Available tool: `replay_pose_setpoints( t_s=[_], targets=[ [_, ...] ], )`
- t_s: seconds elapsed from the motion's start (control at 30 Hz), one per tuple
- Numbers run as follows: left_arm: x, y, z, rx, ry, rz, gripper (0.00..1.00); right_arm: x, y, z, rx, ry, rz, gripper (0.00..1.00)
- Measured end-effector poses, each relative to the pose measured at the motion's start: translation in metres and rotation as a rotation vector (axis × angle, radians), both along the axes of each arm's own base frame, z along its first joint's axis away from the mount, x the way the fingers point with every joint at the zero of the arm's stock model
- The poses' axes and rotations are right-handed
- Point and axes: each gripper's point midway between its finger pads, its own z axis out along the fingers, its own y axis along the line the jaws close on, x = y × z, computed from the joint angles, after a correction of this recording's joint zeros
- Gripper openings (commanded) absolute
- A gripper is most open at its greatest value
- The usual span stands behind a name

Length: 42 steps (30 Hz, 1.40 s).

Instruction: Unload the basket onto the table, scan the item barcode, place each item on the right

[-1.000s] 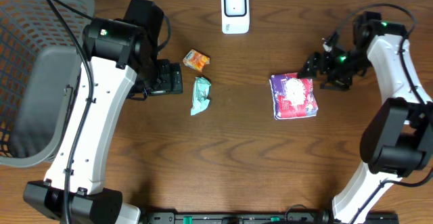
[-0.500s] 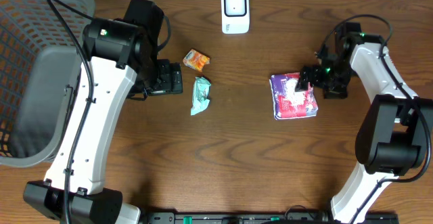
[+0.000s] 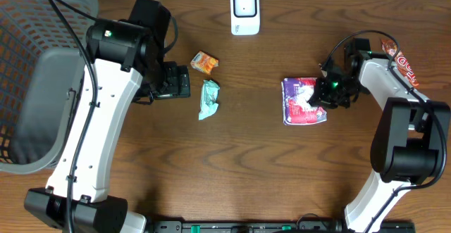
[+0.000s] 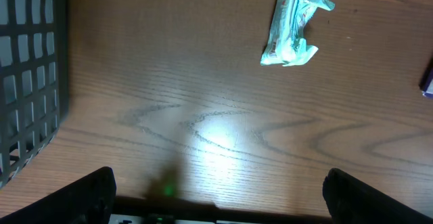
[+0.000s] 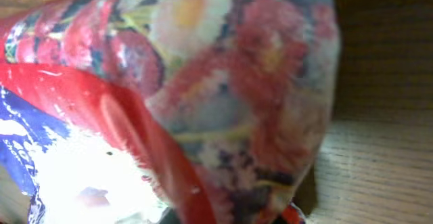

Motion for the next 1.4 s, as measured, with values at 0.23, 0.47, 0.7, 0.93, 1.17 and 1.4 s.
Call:
replay_pose_setpoints(
  t_s=[0.23, 0.47, 0.7, 0.93, 1.17, 1.4],
  targets=[
    [0.0, 0.0, 0.0, 0.0, -0.001, -0.001, 0.98, 0.001, 0.027, 0.006, -0.003, -0.071, 0.167, 0.01],
    [0.0, 0.0, 0.0, 0.0, 0.0, 0.0, 0.98, 0.054, 0.068, 0.08, -0.017, -0.493, 0.304, 0.01],
    [0.0, 0.0, 0.0, 0.0, 0.0, 0.0, 0.98, 0.07, 0.085, 0.182, 0.004, -0.858, 0.379, 0.01],
    [0.0, 0.0, 0.0, 0.0, 0.0, 0.0, 0.98, 0.057, 0.097, 0.176, 0.031, -0.82, 0.423, 0.01],
    [0.0, 0.0, 0.0, 0.0, 0.0, 0.0, 0.98, 0.055, 0.091, 0.17, 0.004, -0.783, 0.394, 0.01],
    [0.0, 0.0, 0.0, 0.0, 0.0, -0.001, 0.98, 0.038, 0.046, 0.133, -0.193, -0.523, 0.13, 0.01]
  ],
)
